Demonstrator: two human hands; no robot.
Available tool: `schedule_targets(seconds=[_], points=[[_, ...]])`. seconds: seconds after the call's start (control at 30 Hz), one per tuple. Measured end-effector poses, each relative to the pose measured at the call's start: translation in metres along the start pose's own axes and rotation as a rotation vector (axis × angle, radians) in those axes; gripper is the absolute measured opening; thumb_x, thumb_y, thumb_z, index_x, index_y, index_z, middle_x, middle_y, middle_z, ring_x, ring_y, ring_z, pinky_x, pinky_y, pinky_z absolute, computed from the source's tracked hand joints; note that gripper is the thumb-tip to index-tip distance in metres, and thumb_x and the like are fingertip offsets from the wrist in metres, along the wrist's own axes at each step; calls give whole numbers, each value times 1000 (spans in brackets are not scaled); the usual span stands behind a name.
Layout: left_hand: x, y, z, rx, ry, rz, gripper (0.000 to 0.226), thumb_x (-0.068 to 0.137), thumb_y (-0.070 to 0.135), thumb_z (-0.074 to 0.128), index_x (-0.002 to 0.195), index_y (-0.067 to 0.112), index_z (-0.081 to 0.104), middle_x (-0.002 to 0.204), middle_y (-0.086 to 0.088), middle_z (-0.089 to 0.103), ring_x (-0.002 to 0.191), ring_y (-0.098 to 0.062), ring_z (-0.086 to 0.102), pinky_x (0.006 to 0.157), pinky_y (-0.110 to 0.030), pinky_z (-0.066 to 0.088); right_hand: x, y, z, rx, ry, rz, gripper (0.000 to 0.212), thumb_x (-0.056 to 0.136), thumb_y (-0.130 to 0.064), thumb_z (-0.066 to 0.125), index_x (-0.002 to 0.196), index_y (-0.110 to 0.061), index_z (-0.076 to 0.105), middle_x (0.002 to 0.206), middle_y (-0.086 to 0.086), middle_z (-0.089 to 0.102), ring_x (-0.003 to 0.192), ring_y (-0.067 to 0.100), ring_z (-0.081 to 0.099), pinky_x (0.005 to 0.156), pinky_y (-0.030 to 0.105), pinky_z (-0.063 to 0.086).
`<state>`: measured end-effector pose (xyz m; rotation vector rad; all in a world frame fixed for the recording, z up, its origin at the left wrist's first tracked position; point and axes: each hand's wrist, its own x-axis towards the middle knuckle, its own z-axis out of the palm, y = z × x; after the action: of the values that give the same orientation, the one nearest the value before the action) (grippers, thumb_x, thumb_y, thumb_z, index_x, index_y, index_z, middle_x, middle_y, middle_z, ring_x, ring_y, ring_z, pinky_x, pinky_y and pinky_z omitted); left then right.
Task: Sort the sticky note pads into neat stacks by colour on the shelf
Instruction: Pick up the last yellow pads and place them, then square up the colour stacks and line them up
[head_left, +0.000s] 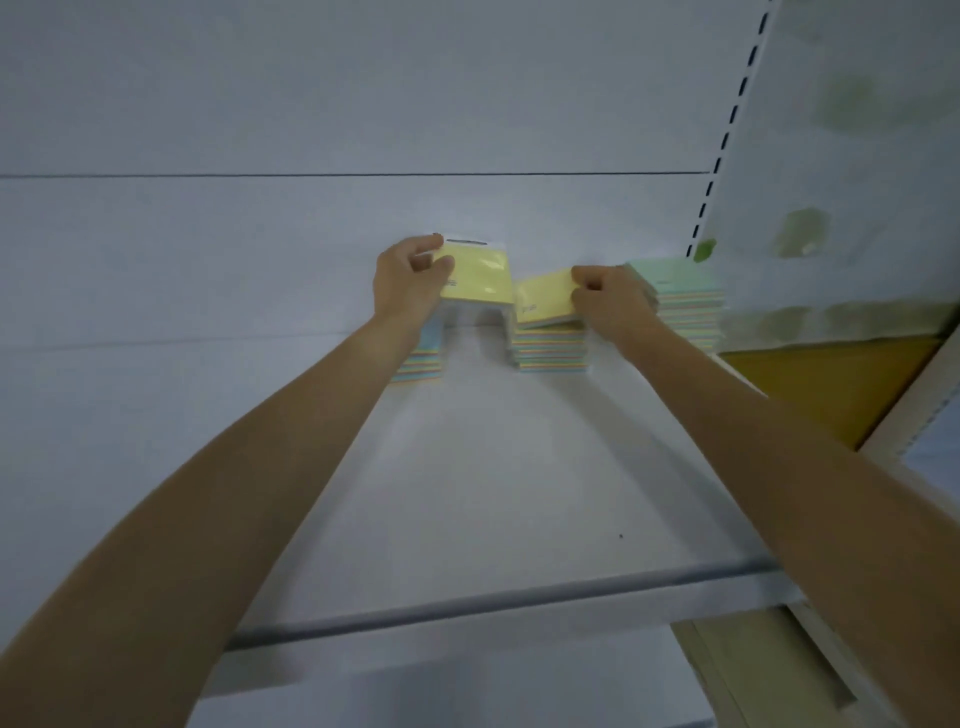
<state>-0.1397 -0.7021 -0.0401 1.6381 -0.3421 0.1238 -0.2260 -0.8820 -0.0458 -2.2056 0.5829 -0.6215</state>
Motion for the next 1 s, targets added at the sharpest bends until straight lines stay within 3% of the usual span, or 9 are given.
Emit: schedule_targets(seconds=[0.03,0.1,0.17,0.2,0.23,0.3,0.5,0.73,1.0], points=[[-1,0,7,5,7,-1,31,83,13,62,114,11,63,79,0,56,85,-20,58,76,-30,45,0,3,2,-28,-35,-28,16,81,-8,51,81,-6,67,83,19,66,89,31,59,79,34,47],[-3,1,21,33,5,-1,31,83,13,63,113,9,64,73,6,54,83,-20,57,81,-36,49,1,8,5,-50,-96,-45,30,81,-2,48,53,-14,43,55,6,43,71,25,44,58,28,34],[-8,2,34,78,-3,9,33,83,14,63,115,9,63,76,4,56,83,-18,56,89,-35,49,1,12,5,43,-137,-14,18,82,-3,48,69,-12,57,71,9,56,77,26,51,70,28,40],[-10,3,41,106,-7,14,34,83,15,62,117,8,63,79,1,56,84,-17,54,89,-33,48,3,16,4,94,-132,-19,19,85,-5,49,97,-7,63,97,15,63,94,27,57,82,27,41],[-12,4,48,134,-11,19,35,84,15,62,118,7,62,80,0,55,84,-16,53,86,-30,46,1,18,2,124,-125,-14,34,88,-6,47,120,-5,56,120,16,59,111,27,55,87,22,38],[-17,7,59,198,-17,35,36,85,16,60,120,7,61,84,-2,55,86,-17,52,84,-25,41,-6,23,-2,156,-69,-60,41,92,-8,40,133,-6,45,134,15,50,122,25,48,83,14,32],[-25,8,82,408,-17,51,31,87,15,57,116,5,61,120,-14,65,113,-25,59,95,-24,40,-20,39,-1,143,-2,-232,53,88,-25,30,135,-5,42,134,13,50,129,24,41,113,34,27],[-24,2,84,569,15,135,27,91,19,50,109,5,65,119,-10,66,113,-24,59,93,-24,36,-22,43,-2,-66,50,-460,64,78,-31,21,132,-7,46,134,15,49,128,32,40,107,33,26],[-28,4,18,632,125,263,26,92,13,46,107,4,66,115,-10,68,102,-25,64,85,-17,36,-41,20,-2,-132,87,-650,58,78,-22,24,124,-2,54,130,19,52,123,37,45,99,21,22]])
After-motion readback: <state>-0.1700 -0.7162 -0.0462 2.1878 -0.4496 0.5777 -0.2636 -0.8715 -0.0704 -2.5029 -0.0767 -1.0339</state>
